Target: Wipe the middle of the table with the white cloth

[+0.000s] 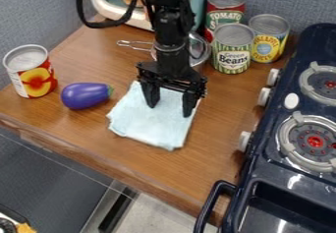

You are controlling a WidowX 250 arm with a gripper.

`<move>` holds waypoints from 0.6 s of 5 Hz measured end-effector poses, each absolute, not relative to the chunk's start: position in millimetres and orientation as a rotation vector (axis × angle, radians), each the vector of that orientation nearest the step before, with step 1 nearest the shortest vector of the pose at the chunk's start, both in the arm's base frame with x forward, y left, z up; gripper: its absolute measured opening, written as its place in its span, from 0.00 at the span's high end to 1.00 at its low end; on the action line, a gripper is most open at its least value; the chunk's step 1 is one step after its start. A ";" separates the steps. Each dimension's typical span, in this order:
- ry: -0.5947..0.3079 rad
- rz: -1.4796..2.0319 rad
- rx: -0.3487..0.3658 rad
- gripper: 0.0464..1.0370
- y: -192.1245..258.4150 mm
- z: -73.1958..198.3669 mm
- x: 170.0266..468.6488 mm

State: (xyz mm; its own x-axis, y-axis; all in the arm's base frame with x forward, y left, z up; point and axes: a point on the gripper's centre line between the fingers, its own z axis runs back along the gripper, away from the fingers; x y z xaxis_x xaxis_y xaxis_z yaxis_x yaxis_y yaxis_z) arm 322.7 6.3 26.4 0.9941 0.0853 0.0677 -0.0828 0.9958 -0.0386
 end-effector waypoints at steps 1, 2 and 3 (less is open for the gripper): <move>-0.076 0.102 -0.064 0.04 1.2 68.0 302.8; -0.048 0.149 -0.057 0.04 9.0 93.5 286.2; -0.012 0.159 -0.020 0.04 14.6 99.6 274.0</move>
